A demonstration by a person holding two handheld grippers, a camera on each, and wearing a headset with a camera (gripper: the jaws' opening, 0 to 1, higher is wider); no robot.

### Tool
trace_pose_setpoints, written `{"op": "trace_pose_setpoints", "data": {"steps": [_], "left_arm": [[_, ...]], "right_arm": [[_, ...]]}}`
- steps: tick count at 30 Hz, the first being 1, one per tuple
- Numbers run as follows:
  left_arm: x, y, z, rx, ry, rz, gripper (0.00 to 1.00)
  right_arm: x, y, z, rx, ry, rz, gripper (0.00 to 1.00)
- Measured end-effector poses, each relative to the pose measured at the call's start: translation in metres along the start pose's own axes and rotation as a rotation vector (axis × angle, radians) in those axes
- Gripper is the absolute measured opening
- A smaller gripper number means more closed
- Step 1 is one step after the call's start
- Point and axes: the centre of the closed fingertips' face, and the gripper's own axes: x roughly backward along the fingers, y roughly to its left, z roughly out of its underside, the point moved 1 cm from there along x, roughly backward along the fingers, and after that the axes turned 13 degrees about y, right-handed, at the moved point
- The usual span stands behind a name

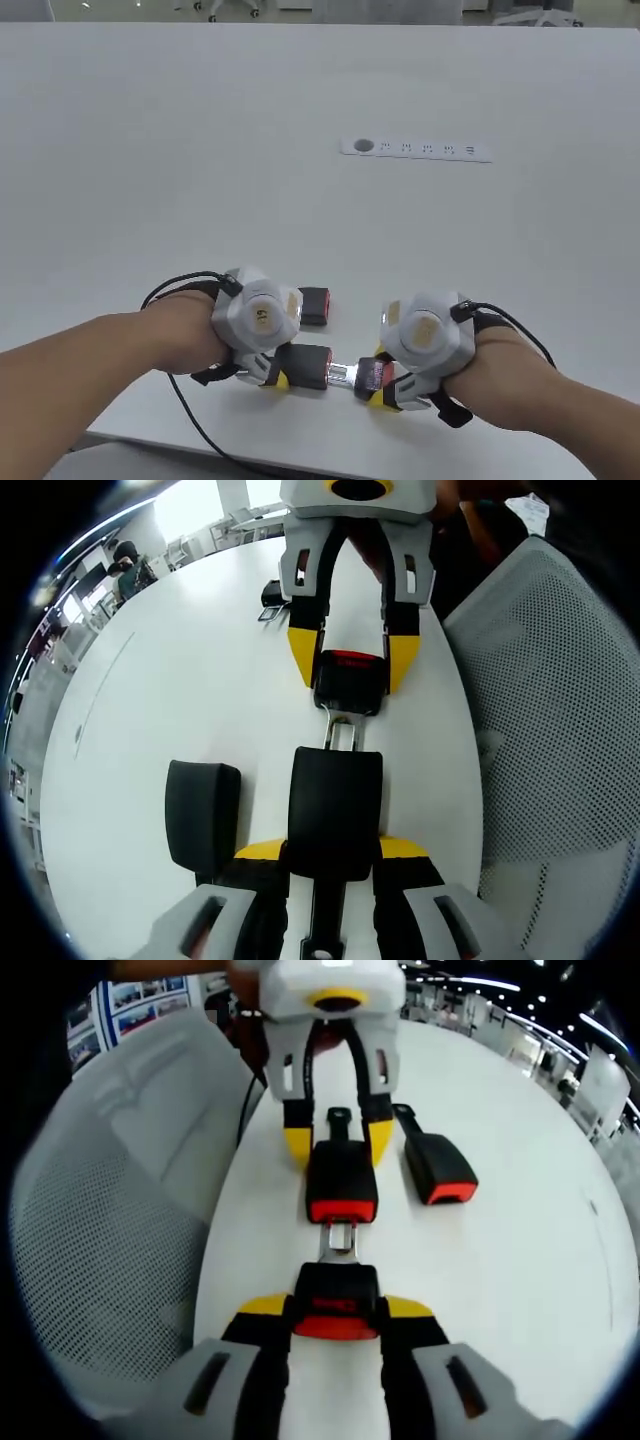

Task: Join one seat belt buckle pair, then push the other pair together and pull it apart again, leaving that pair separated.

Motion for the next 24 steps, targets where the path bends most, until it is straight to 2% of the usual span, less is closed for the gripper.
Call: {"op": "trace_pose_setpoints", "data": {"steps": [7,24], "left_arm": [[0.0,-0.001,-0.002,-0.017,0.009,0.001,0.33],[0.0,-0.001,-0.001,-0.037,0.0,0.005,0.32]], "right_arm": [[-0.003,0.0,-0.007,-0.018,-0.045,0.004,0.34],[-0.005,-0.004,-0.018,-0.017,-0.05,0.033,0.31]]}}
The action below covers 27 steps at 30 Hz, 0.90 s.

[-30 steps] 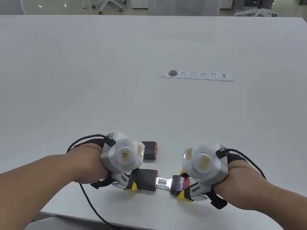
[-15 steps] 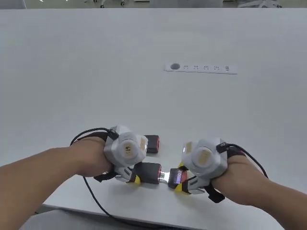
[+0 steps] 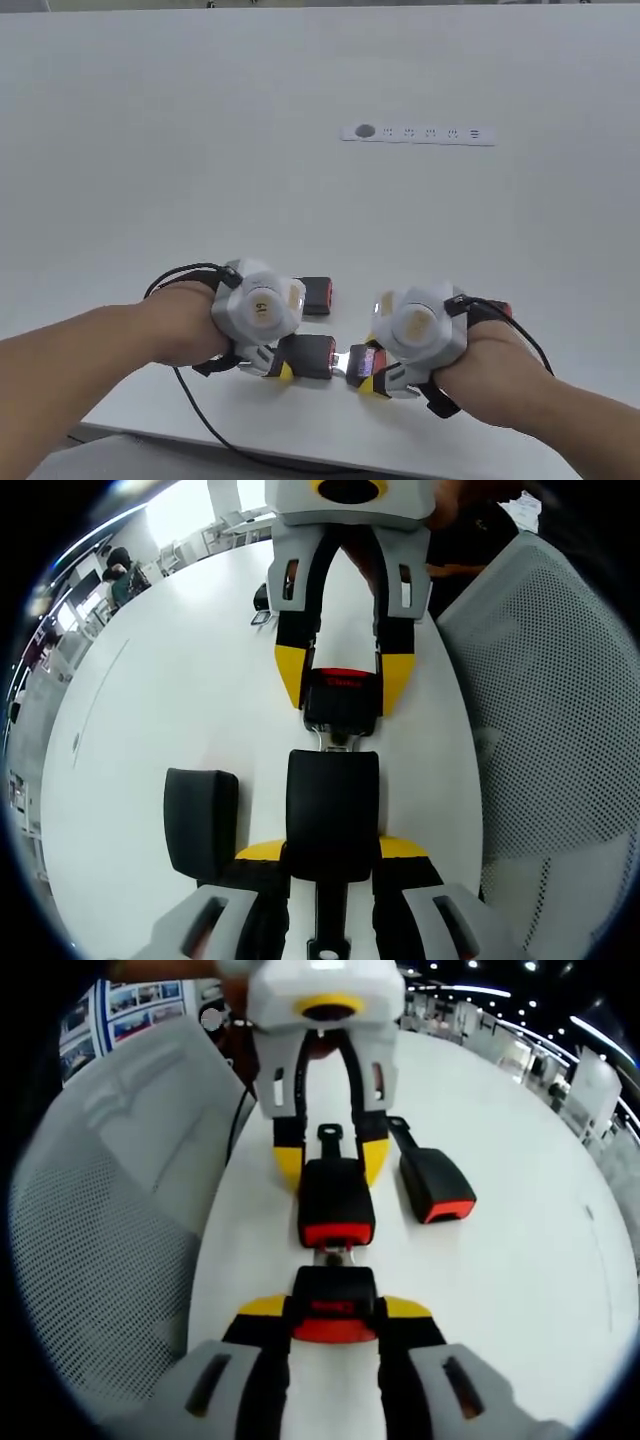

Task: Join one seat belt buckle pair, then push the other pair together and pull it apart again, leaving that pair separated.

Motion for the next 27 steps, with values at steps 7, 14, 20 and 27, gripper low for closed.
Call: {"op": "trace_pose_setpoints", "data": {"steps": [7,14,20,27], "left_arm": [[0.0,0.0,0.0,-0.009,0.005,0.003,0.32],[0.0,0.0,0.001,-0.011,0.015,0.003,0.32],[0.001,0.0,0.0,-0.008,0.008,0.004,0.32],[0.002,0.001,0.003,0.021,-0.059,-0.009,0.31]], "right_arm": [[-0.002,0.0,-0.006,0.001,-0.01,-0.016,0.31],[-0.004,-0.002,-0.013,-0.001,-0.024,-0.023,0.31],[-0.004,-0.001,-0.01,-0.007,-0.016,-0.03,0.31],[0.0,-0.001,-0.005,0.012,-0.051,-0.039,0.31]]}}
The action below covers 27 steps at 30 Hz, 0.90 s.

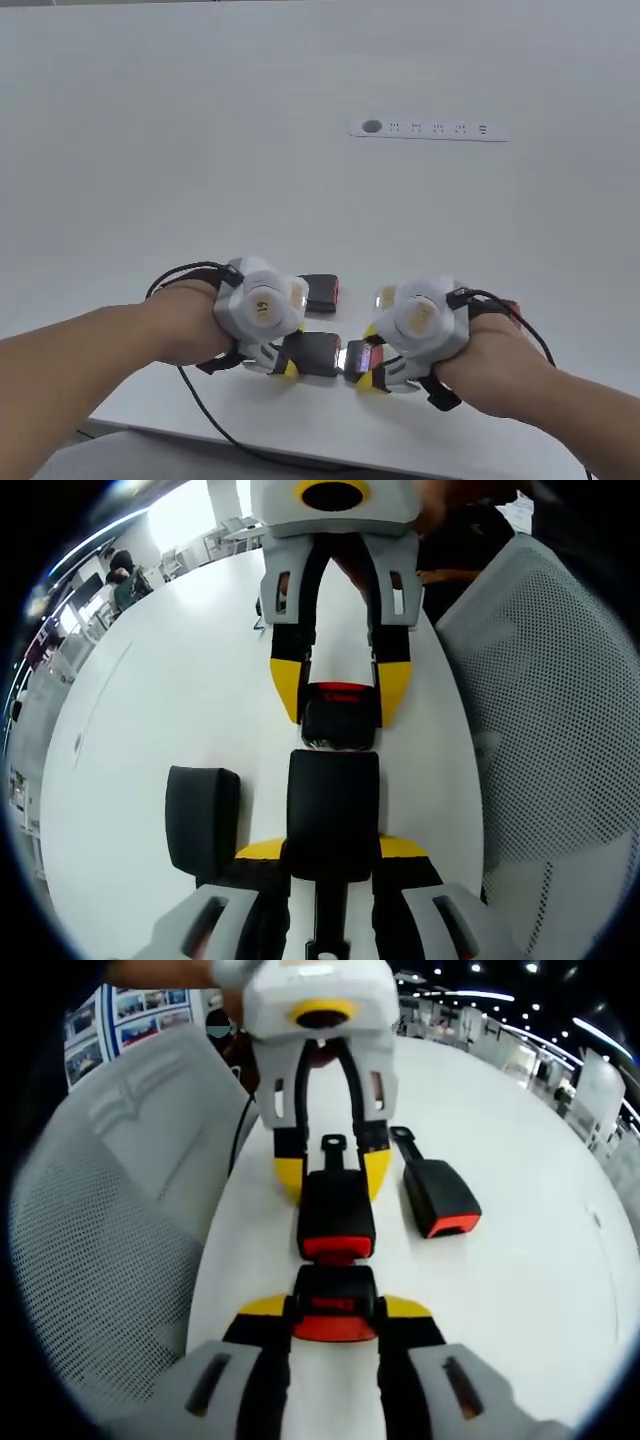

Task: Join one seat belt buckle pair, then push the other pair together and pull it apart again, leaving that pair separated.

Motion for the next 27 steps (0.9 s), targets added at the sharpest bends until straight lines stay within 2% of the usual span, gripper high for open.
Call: {"op": "trace_pose_setpoints", "data": {"steps": [4,14,27], "left_arm": [[-0.0015,-0.0006,-0.0017,-0.003,0.014,0.01,0.31],[-0.0015,-0.0004,-0.0019,0.002,0.016,0.024,0.31],[-0.0017,-0.0012,-0.0017,0.005,0.017,0.019,0.33]], "right_arm": [[-0.0009,0.0007,-0.0012,0.008,0.004,0.001,0.31],[-0.0007,0.0005,-0.0001,-0.013,-0.02,0.002,0.32],[-0.0017,0.0009,-0.0014,0.001,-0.017,-0.004,0.33]]}}
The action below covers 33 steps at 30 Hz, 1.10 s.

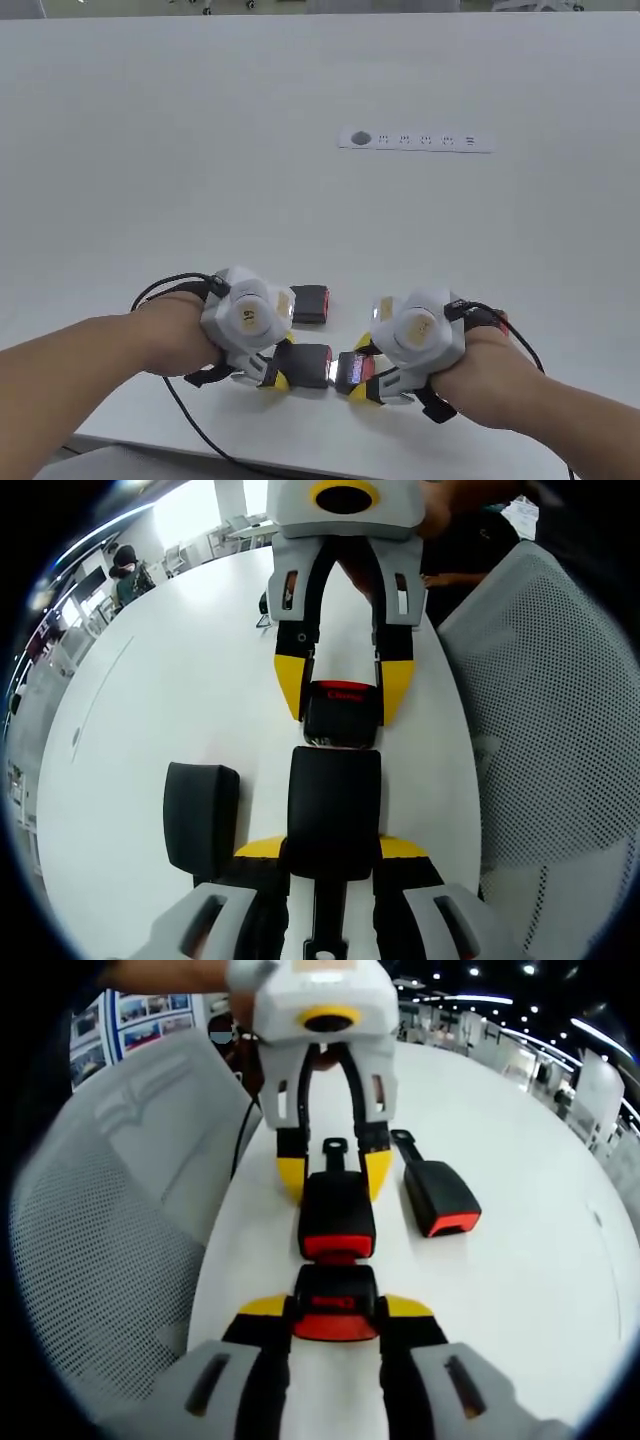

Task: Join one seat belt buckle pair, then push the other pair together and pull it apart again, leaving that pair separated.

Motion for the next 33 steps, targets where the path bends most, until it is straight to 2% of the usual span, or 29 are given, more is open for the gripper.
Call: {"op": "trace_pose_setpoints", "data": {"steps": [11,13,15,16,17,19,22,26,30,33], "left_arm": [[0.0,0.001,0.0,0.027,-0.002,0.003,0.34],[0.0,0.001,0.0,0.03,0.0,0.001,0.34],[0.0,0.001,0.0,0.033,-0.003,-0.002,0.35],[0.0,0.001,0.0,0.039,-0.006,-0.003,0.35],[0.0,0.001,0.0,0.041,-0.006,-0.005,0.35],[0.001,0.001,0.001,0.048,-0.002,-0.011,0.35],[0.004,0.002,0.005,-0.014,0.029,-0.052,0.36],[0.019,0.005,-0.002,0.037,-0.028,-0.063,0.43],[0.034,0.011,-0.004,0.047,-0.047,-0.083,0.45],[0.043,0.02,-0.005,0.059,-0.057,-0.102,0.48]], "right_arm": [[0.001,0.0,-0.001,-0.01,-0.011,-0.011,0.34],[0.0,0.0,-0.001,0.007,-0.007,-0.007,0.35],[-0.004,0.003,0.005,0.012,0.027,-0.011,0.38],[-0.005,0.006,0.005,0.084,0.029,-0.016,0.4],[-0.006,0.005,0.004,0.02,0.015,0.0,0.4],[-0.006,0.005,0.003,0.019,0.016,-0.004,0.42],[-0.003,0.006,0.001,0.023,0.006,0.004,0.42],[0.005,0.004,-0.005,0.009,-0.023,0.016,0.43],[0.017,0.003,-0.01,0.002,-0.051,0.032,0.43],[0.026,0.001,-0.011,0.007,-0.064,0.045,0.42]]}}
